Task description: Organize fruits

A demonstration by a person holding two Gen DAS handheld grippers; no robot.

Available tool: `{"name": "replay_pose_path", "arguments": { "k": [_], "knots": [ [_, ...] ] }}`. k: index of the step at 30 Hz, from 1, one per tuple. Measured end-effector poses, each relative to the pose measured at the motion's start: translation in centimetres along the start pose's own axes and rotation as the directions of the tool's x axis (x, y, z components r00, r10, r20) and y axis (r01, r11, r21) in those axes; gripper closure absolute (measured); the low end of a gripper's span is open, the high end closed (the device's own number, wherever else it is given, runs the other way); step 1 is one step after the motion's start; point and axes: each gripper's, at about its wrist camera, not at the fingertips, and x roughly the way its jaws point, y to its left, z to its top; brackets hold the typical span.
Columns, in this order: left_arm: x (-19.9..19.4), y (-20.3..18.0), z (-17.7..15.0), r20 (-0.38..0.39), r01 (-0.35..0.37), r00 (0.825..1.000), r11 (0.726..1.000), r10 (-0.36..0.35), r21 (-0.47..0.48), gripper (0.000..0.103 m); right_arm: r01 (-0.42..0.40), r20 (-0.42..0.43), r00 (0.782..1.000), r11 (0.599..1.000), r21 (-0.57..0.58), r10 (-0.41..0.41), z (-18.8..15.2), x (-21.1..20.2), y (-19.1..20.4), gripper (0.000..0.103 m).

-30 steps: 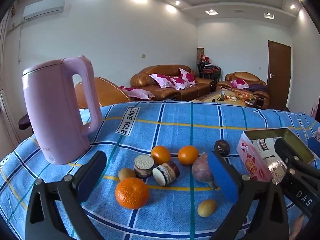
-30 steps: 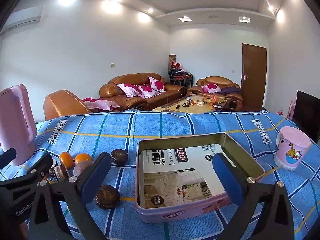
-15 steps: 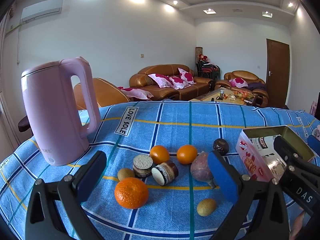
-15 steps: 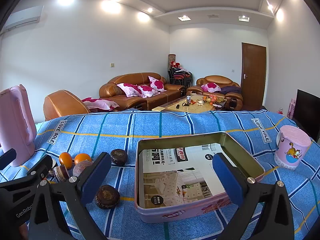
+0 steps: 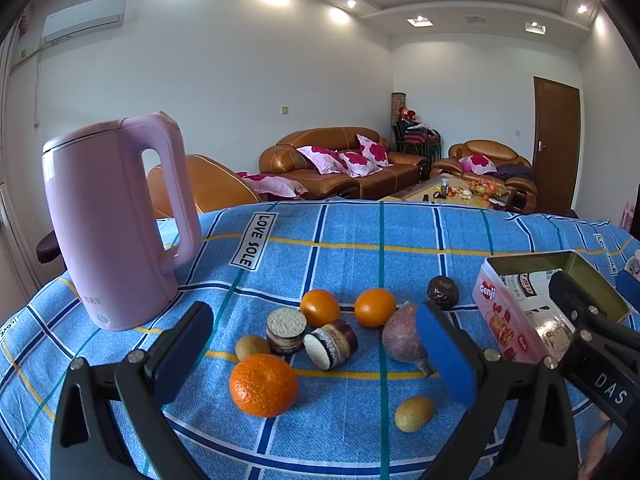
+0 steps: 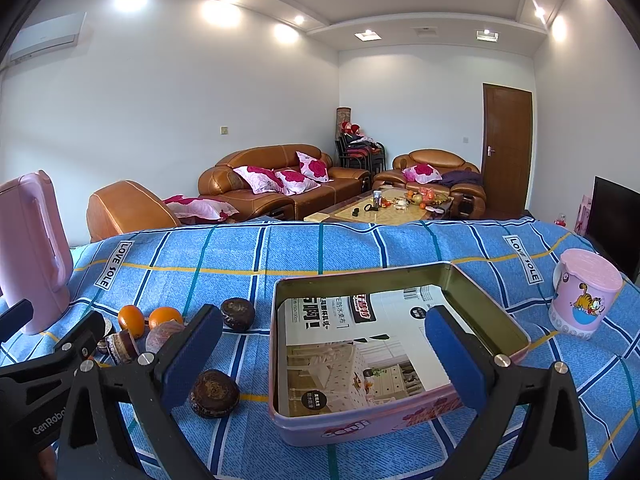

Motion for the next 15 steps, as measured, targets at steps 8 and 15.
{"name": "replay_pose_path", "arguments": {
  "k": [8, 15],
  "knots": [
    [0.08, 0.06, 0.06, -0.002, -0.002, 1.000, 1.000, 0.002, -0.001, 0.000, 0.012, 0.001, 1.000, 1.000, 0.000, -0.012, 0.00, 0.01, -0.04, 0.001],
    [-0.05, -0.02, 0.04, 0.000, 0.000, 1.000, 1.000, 0.000, 0.007, 0.000, 0.019, -0.005, 1.000, 1.000, 0.015, -0.019, -0.06, 0.17, -0.30, 0.001]
  ]
}}
